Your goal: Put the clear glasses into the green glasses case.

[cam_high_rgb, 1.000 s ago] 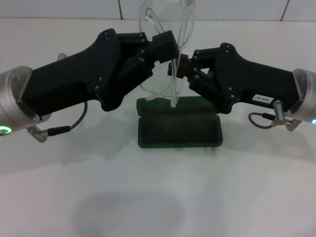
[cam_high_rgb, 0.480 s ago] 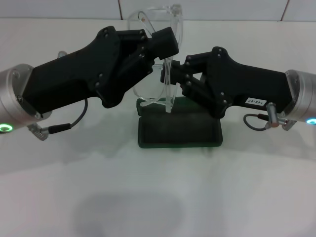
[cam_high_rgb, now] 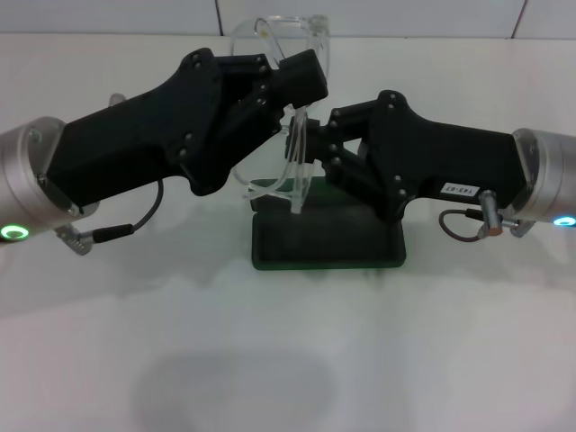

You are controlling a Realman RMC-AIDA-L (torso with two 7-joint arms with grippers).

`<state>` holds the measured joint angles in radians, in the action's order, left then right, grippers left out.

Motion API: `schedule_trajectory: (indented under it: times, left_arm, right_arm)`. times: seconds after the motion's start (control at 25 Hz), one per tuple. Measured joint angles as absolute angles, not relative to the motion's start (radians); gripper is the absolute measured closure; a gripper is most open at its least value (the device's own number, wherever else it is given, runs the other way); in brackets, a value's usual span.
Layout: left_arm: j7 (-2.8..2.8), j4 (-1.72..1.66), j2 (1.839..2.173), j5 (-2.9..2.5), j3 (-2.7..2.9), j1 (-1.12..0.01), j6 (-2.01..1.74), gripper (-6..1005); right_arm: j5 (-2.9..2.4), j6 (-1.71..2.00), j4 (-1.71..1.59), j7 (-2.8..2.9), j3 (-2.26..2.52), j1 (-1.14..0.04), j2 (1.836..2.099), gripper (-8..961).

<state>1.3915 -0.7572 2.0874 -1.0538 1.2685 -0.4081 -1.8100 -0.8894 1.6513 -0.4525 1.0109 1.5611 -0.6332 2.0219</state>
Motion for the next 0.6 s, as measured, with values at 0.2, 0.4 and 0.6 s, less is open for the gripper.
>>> schedule_trajectory:
  times: [0.2, 0.4, 0.6]
  left_arm:
    - [1.391, -0.756, 2.087, -1.054, 1.269, -0.409, -1.808, 959]
    - [1.390, -0.747, 2.088, -1.054, 1.261, -0.410, -1.807, 959]
    - [1.398, -0.749, 2.082, -1.061, 1.257, -0.410, -1.812, 959]
  right_arm:
    - [-0.896, 1.646, -0.454, 1.011, 1.561, -0.636, 2.023, 897]
    - [-0.896, 1.644, -0.454, 1.005, 1.556, -0.637, 2.024, 897]
    - [-0.891, 1.631, -0.454, 1.002, 1.532, -0.626, 2.025, 897]
